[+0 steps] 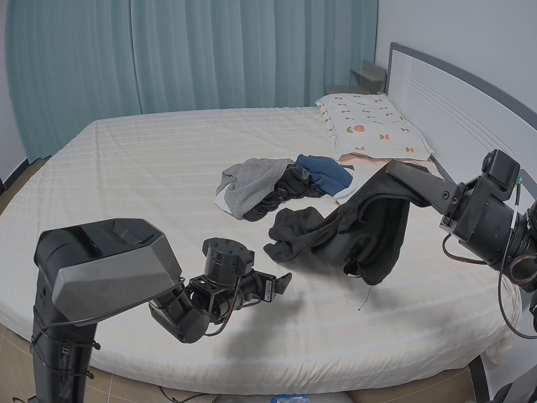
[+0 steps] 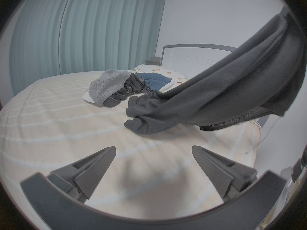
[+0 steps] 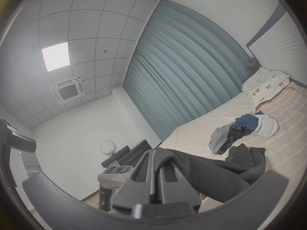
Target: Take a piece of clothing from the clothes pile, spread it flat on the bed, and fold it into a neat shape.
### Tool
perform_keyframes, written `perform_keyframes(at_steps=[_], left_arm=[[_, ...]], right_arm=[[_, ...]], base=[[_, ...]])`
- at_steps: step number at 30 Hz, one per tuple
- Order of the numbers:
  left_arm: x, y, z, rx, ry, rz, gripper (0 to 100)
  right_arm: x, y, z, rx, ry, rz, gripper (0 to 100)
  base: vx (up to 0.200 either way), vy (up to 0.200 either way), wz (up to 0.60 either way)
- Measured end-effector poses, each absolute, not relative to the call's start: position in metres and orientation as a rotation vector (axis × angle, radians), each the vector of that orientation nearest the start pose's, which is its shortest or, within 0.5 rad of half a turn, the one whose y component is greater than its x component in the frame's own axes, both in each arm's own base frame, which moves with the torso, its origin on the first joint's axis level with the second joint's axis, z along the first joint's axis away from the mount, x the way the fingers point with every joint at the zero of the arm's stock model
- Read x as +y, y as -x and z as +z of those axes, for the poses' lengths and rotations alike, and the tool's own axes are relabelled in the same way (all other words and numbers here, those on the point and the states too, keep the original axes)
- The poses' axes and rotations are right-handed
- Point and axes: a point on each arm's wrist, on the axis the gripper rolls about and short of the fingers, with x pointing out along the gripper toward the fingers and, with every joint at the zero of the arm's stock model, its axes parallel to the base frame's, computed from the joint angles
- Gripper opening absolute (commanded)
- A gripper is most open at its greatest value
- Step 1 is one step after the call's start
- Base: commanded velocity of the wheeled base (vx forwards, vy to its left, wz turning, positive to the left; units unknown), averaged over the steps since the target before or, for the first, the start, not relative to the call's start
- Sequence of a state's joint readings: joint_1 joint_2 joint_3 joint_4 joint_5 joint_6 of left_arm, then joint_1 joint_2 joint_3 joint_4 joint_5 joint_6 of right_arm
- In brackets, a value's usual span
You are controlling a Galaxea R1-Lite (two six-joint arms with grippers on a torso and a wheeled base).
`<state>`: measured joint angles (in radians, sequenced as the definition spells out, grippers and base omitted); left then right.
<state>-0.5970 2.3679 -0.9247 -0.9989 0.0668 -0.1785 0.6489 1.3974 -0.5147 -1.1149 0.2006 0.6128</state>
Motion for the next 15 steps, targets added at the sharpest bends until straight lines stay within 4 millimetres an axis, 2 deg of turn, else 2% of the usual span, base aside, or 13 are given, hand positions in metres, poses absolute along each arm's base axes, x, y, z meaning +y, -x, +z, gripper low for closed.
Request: perform_keyframes(at_steps=[12,13,15], left_arm=[[-0.255,-0.382,-0.030,0.390,0.052,-0.463,100],[-0.257,-0.387,-0.032,0.376,0.056,-0.450,0],[-0.261,-0.394,-0.036,0.358,0.064,-0.425,0]], right_arm=[[0.134,-0.169,0.234,0.022,-0.627,0.894,0],[0.134,-0.169,0.234,0.021,-0.627,0.894,0],[0.133,-0.169,0.235,0.019,-0.628,0.892,0]], base=[[0.000,0.000,0.00],[0.000,0.000,0.00],[0.000,0.000,0.00]])
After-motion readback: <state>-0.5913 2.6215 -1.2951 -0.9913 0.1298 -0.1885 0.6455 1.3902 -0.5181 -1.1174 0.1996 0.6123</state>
